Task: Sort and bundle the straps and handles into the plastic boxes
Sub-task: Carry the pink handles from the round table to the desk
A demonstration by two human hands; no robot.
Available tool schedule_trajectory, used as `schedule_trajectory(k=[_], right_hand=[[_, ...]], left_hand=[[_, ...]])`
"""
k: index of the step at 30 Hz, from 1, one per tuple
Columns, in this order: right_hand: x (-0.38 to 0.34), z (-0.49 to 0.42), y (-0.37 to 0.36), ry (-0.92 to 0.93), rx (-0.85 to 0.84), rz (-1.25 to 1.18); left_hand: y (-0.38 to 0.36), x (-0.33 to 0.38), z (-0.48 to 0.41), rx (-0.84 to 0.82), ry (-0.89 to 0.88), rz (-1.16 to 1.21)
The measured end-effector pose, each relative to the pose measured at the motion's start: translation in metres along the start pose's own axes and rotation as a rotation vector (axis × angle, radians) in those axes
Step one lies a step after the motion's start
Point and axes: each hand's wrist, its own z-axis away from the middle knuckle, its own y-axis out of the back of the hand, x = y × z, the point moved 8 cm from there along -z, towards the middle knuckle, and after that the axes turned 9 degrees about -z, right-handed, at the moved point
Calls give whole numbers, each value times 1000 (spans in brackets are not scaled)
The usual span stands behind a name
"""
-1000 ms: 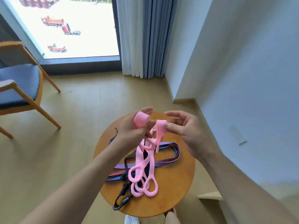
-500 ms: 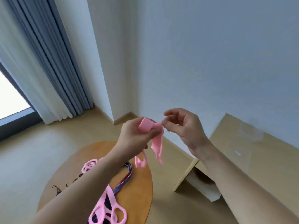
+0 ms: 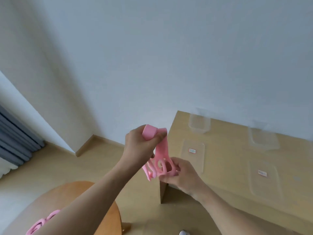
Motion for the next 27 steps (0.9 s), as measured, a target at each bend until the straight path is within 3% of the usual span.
schedule_trajectory(k=[4, 10, 13, 21, 23, 25, 27], right_hand=[[26, -17, 49, -50, 108, 21], [70, -38, 153, -244, 300, -402], [81, -54, 195, -271, 383, -455], [93, -110, 237, -256, 491, -159], [90, -114, 237, -262, 474, -5], [82, -110, 236, -261, 498, 300], [68, -98, 229, -162, 569, 446]], left_hand=[[-55, 4, -28, -66, 43, -43], [-106, -28, -77, -39, 212, -77], [-132, -62, -94, -61, 359, -56], [-163, -106, -106, -56, 615, -9], [-167, -107, -102, -100, 656, 69], [-172, -103, -101, -146, 695, 210], [-179, -96, -101, -199, 729, 369]])
